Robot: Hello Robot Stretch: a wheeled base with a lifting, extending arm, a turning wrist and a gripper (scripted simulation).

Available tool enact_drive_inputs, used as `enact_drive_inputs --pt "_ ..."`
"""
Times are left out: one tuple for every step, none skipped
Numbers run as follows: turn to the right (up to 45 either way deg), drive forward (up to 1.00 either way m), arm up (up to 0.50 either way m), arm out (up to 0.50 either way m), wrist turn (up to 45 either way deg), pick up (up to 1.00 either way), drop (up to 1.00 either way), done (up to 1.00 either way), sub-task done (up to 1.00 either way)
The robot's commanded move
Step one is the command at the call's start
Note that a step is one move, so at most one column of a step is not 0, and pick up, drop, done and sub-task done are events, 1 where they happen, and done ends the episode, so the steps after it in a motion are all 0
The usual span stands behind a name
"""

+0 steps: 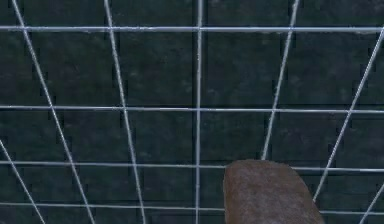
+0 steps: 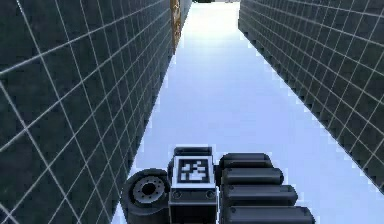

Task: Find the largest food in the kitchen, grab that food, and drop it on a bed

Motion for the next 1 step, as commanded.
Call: enact_drive_inputs --pt "-45.0 0.0 0.0 0.0 0.0 0.0 0.0 0.0 0.0"
